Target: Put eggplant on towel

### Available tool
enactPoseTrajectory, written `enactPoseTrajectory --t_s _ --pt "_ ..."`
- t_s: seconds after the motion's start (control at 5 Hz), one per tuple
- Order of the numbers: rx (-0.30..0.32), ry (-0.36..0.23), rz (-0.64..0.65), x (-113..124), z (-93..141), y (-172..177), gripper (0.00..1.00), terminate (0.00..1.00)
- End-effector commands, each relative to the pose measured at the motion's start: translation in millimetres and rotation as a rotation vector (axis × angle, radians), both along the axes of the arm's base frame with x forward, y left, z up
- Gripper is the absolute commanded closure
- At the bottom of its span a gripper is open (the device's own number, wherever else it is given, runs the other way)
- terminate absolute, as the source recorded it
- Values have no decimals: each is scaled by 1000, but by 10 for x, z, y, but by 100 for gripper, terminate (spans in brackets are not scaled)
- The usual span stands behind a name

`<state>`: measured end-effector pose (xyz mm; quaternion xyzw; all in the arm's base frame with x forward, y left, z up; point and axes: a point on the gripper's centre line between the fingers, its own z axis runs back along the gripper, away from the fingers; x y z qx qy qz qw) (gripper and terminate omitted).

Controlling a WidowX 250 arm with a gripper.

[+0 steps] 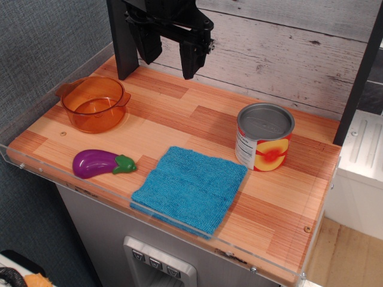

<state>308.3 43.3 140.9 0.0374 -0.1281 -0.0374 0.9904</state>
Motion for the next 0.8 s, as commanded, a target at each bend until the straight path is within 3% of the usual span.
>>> enactPoseTrajectory --t_s 0.0,0.4,0.6 --pt "0 0 0 0 0 0 0 0" --pt "60 147 -266 -290 -83 225 0 0" --pt "154 254 -480 -438 -161 390 0 0"
